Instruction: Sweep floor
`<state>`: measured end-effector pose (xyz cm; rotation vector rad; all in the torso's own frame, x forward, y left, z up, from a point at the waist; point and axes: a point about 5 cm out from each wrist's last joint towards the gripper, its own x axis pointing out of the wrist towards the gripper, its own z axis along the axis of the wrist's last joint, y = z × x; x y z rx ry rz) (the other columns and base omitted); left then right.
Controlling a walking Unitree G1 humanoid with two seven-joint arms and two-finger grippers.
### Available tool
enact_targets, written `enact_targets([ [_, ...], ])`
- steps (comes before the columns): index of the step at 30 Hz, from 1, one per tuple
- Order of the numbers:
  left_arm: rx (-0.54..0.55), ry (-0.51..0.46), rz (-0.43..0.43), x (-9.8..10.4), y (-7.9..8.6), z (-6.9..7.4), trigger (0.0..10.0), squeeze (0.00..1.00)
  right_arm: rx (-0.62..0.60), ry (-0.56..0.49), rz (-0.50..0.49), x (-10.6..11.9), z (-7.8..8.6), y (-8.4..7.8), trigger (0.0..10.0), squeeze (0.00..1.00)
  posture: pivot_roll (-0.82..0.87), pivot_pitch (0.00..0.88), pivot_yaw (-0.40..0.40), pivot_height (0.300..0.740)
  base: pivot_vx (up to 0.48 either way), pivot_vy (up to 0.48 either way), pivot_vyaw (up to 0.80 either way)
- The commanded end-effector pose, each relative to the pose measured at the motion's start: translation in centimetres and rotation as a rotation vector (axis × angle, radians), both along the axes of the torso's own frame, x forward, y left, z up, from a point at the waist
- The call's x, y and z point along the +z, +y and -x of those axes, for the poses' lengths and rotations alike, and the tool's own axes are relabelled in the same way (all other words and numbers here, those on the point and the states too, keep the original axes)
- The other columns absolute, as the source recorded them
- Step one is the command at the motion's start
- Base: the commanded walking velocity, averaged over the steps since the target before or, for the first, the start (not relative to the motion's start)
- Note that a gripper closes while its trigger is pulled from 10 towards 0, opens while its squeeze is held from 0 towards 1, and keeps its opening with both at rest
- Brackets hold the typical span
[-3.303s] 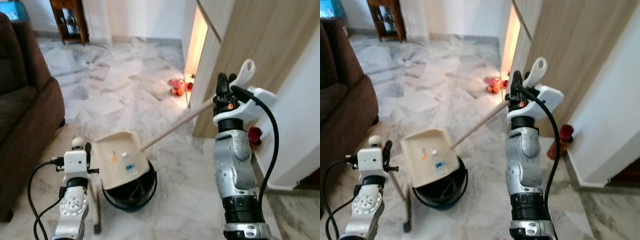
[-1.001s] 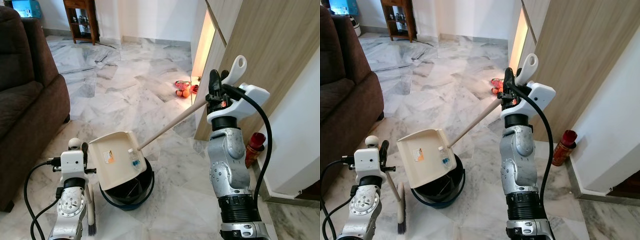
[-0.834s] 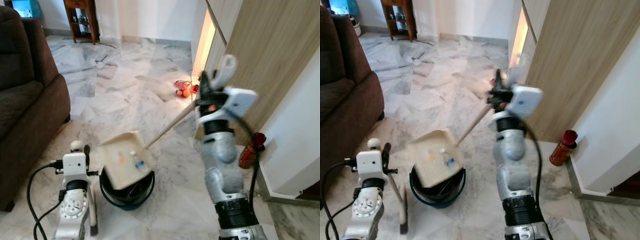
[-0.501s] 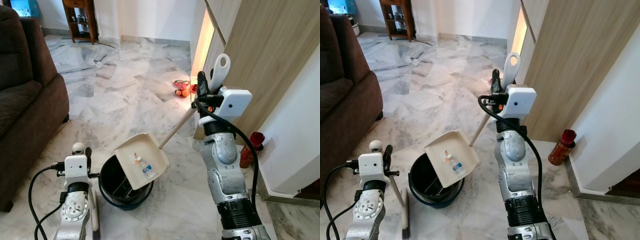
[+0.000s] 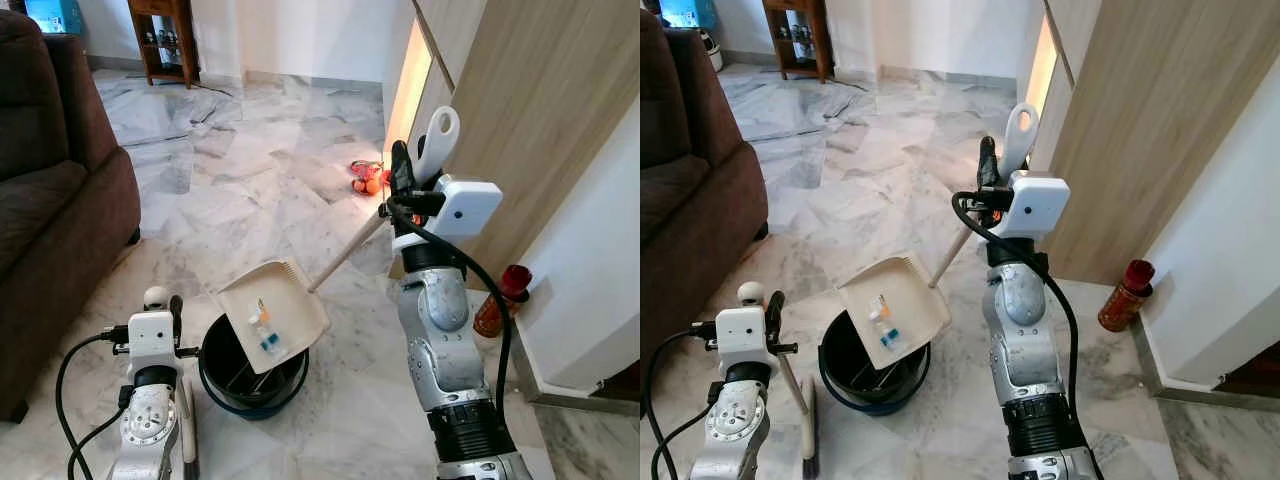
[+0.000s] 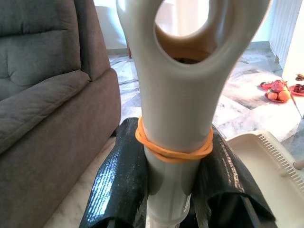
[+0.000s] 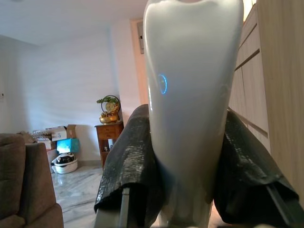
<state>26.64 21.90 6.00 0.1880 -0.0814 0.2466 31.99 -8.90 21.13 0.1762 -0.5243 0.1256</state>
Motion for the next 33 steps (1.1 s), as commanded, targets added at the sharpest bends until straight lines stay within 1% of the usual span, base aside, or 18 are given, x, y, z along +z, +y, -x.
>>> enact_targets([
  [1, -0.004, -0.054, -0.025, 1.2, 0.3, -0.2, 10.0, 0.00, -0.003, -0.129, -0.051, 2.3, 0.8, 0.1, 10.0, 0.00, 0.17, 0.000, -0.048, 0.740, 0.000, 0.000, 0.00],
  [7, -0.008, -0.056, -0.029, 1.3, 0.3, -0.3, 10.0, 0.00, 0.002, -0.153, -0.013, 2.4, 1.1, 0.7, 10.0, 0.00, 0.17, 0.000, -0.046, 0.740, 0.000, 0.000, 0.00],
  [22, -0.015, -0.056, -0.028, 1.2, 0.1, -0.3, 10.0, 0.00, -0.039, -0.226, 0.095, 2.9, 1.4, 1.0, 10.0, 0.00, 0.17, 0.000, -0.048, 0.740, 0.000, 0.000, 0.00],
  [33, -0.015, -0.057, -0.028, 1.2, 0.0, -0.3, 10.0, 0.00, -0.023, -0.258, 0.112, 3.2, 1.7, 1.6, 10.0, 0.00, 0.17, 0.000, -0.051, 0.740, 0.000, 0.000, 0.00],
])
